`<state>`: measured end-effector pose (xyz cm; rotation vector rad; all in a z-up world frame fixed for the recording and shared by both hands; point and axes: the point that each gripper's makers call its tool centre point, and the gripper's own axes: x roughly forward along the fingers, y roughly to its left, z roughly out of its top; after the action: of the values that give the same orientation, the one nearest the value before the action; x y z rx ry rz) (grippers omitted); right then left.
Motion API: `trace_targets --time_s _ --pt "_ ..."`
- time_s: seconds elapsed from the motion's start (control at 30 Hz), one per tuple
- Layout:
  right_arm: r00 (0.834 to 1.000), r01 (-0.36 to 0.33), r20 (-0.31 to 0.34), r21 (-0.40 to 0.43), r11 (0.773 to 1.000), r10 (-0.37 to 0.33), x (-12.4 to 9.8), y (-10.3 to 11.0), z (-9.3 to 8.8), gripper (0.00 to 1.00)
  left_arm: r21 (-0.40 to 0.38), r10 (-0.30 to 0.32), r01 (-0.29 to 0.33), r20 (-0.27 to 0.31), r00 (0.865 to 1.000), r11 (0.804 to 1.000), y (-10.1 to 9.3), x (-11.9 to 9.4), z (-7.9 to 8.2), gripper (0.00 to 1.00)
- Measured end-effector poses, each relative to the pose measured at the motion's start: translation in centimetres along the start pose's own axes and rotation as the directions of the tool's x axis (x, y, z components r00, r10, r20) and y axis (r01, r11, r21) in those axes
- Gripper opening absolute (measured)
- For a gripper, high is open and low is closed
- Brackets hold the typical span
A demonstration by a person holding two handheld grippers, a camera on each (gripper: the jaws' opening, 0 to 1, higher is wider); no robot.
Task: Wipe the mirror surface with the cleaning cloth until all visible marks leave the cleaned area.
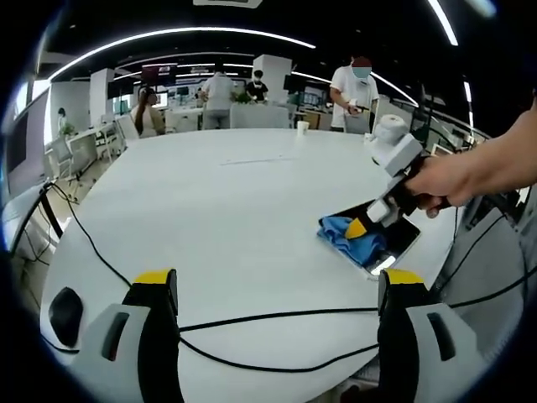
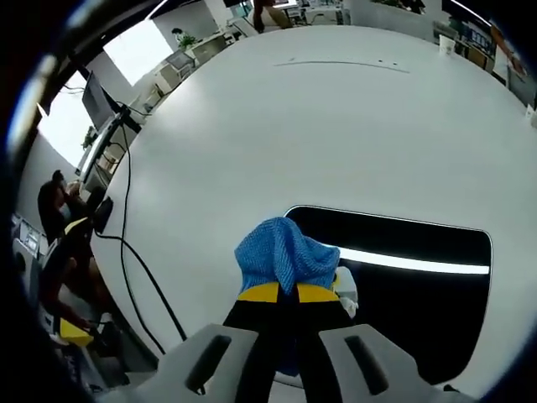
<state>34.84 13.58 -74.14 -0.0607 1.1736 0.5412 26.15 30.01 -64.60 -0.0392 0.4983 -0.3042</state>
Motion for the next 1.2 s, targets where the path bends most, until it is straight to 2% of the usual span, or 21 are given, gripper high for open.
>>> trace_targets --time_s 0.2,0.33,0.6,1.2 --pt "1.000 -0.001 -0.007 -0.033 0.999 0.000 -0.1 0.1 0.0 0.00 -0.003 0.006 -0.006 0.000 1.000 1.000 -0.3 -0.1 -0.2 0.99" --pt "1.000 -0.018 -0.001 -0.024 1.000 0.018 -0.3 0.1 -0.1 0.00 0.002 0.007 -0.007 -0.008 1.000 1.000 -0.4 0.2 -0.4 0.99" --pt "0.999 -0.043 0.001 -0.032 0.999 0.043 -0.4 0.0 -0.1 0.00 -0.002 0.022 -0.022 0.009 1.000 1.000 -1.3 0.5 0.3 0.99" --pt "0.998 -0.056 0.010 -0.017 0.998 0.057 -1.4 -3.4 -0.6 0.00 0.011 0.043 -0.043 -0.003 0.999 0.999 -2.8 0.3 0.2 0.99"
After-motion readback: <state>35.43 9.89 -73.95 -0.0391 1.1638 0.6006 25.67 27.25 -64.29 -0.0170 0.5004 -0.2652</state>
